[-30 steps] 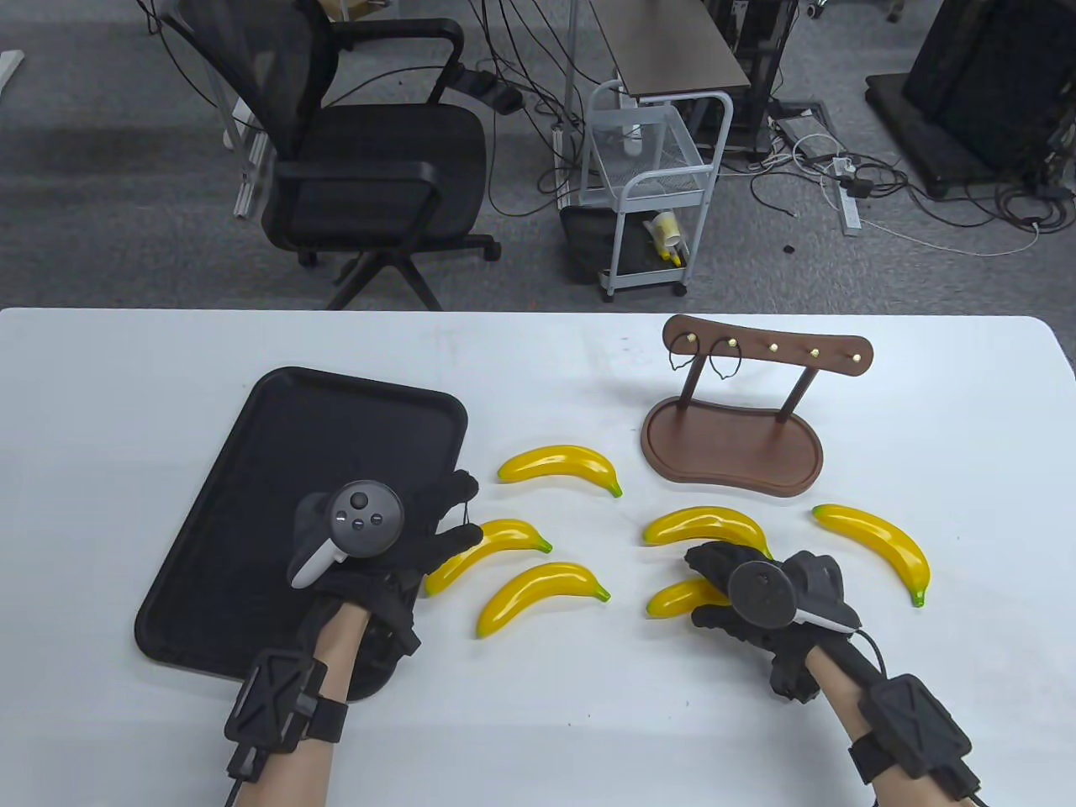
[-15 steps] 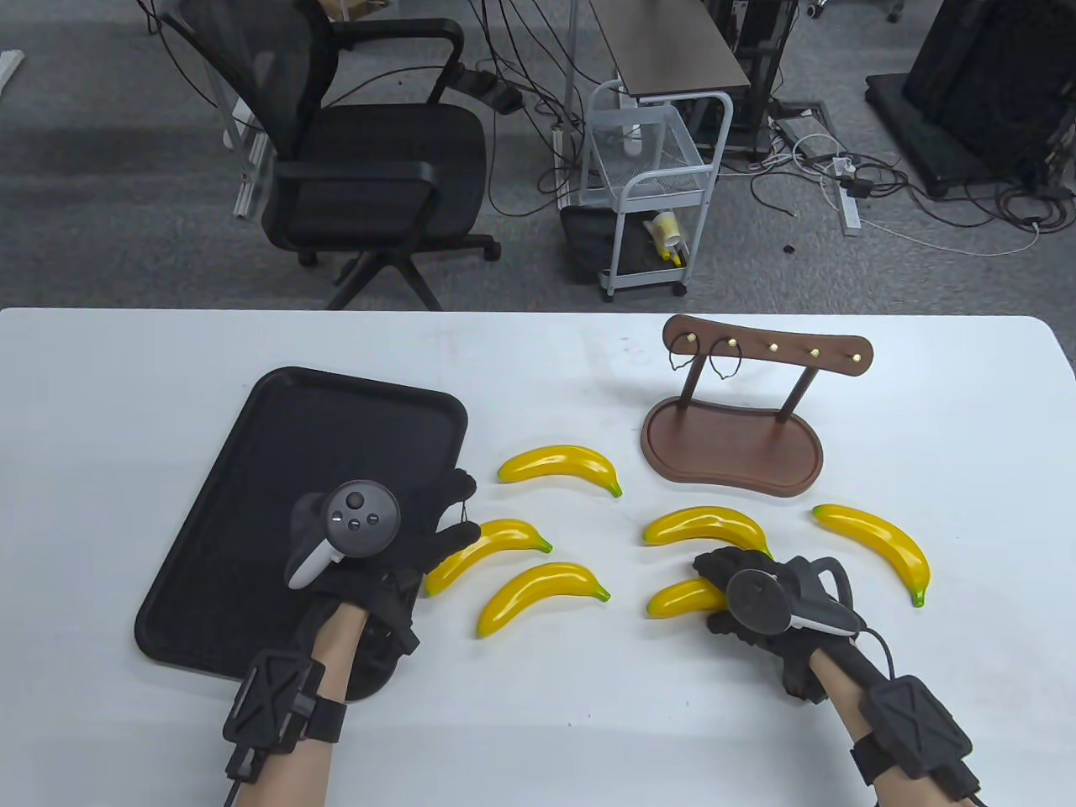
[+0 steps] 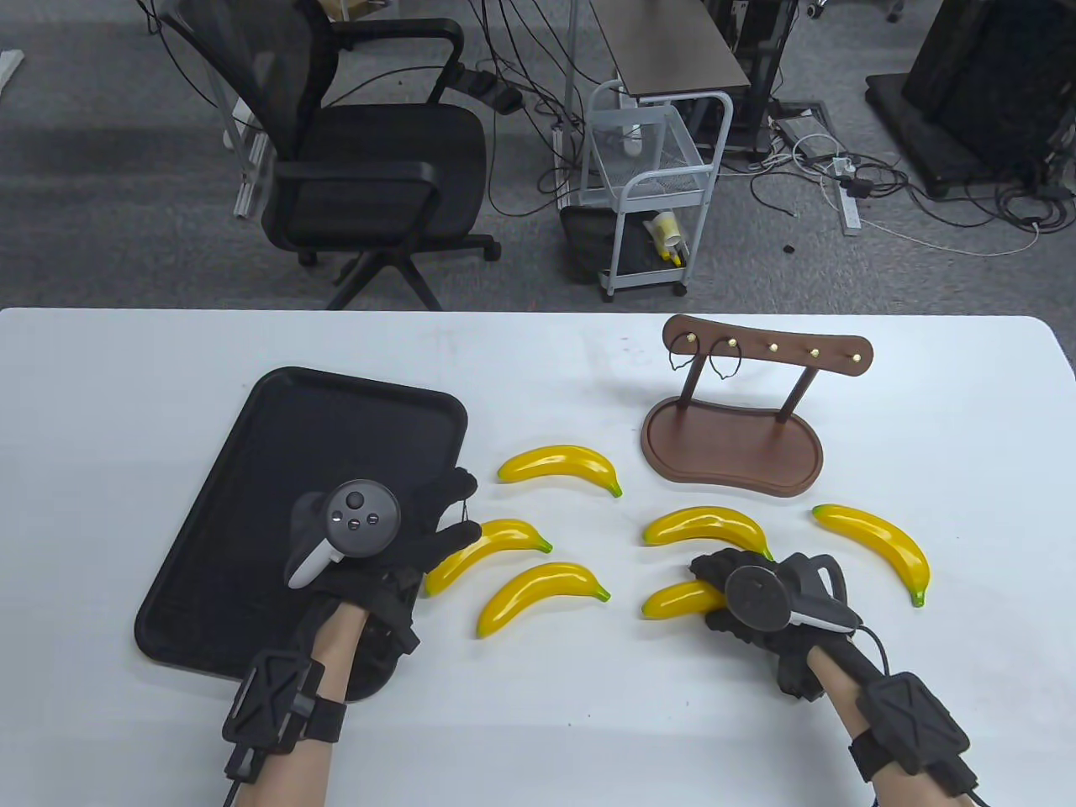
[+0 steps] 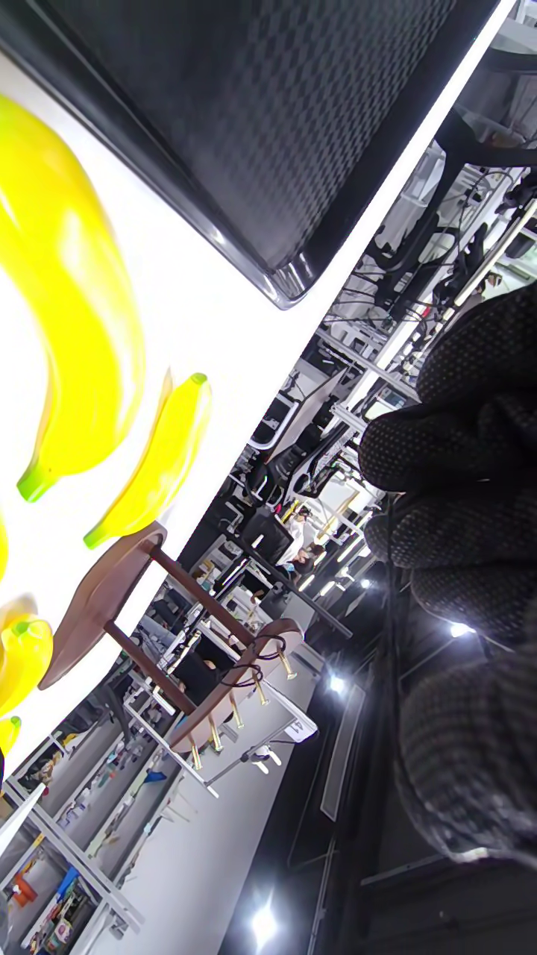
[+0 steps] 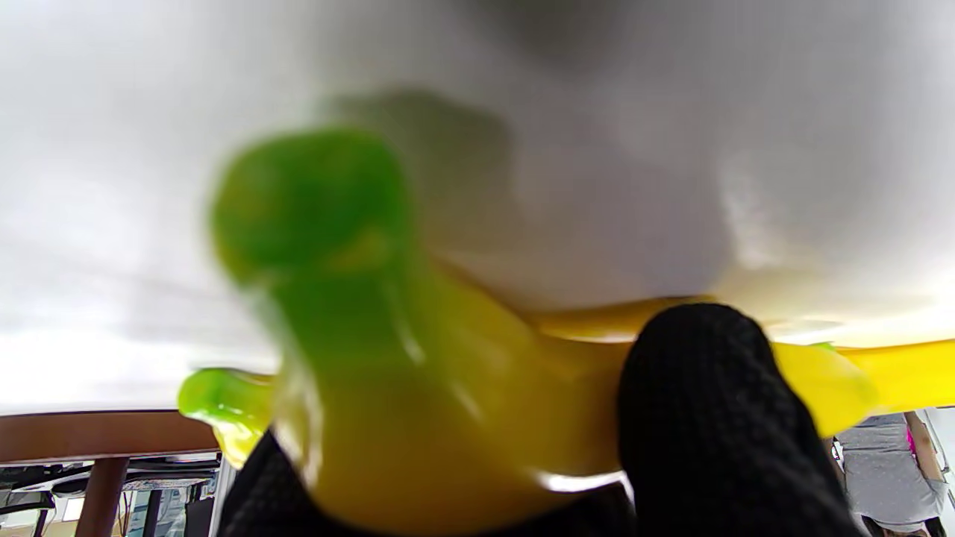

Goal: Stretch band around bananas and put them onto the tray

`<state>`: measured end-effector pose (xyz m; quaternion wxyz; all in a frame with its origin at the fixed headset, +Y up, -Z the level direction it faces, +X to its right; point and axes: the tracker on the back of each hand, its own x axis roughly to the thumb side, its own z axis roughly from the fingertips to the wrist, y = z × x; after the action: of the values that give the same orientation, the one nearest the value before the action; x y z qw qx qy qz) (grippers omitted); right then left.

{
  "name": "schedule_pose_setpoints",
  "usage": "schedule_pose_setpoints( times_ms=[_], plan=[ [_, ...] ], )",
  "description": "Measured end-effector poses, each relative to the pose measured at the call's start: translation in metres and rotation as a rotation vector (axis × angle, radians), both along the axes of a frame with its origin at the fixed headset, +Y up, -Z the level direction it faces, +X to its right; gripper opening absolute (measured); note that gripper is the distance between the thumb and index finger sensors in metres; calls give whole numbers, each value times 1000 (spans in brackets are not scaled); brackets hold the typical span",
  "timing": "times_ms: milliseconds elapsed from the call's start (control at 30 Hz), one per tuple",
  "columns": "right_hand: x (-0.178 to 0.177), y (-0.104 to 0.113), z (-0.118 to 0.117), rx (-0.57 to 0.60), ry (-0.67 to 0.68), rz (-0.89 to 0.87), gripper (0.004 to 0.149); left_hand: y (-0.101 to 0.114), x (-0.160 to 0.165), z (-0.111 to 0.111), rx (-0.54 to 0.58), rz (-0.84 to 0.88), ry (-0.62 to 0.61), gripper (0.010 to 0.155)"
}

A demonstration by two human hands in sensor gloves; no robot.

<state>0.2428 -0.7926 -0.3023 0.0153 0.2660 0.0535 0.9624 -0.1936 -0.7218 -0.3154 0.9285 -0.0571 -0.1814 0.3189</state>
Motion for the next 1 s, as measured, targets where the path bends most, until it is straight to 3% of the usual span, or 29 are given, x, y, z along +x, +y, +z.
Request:
schedule_pose_setpoints(
  times_ms=[467, 1000],
  plan=[
    [-27, 28, -8, 57, 30, -43, 70, 0, 1, 0, -4, -3, -3, 66],
    [-93, 65, -19, 106, 148, -116, 70, 0, 0, 0, -6, -10, 7, 66]
  ],
)
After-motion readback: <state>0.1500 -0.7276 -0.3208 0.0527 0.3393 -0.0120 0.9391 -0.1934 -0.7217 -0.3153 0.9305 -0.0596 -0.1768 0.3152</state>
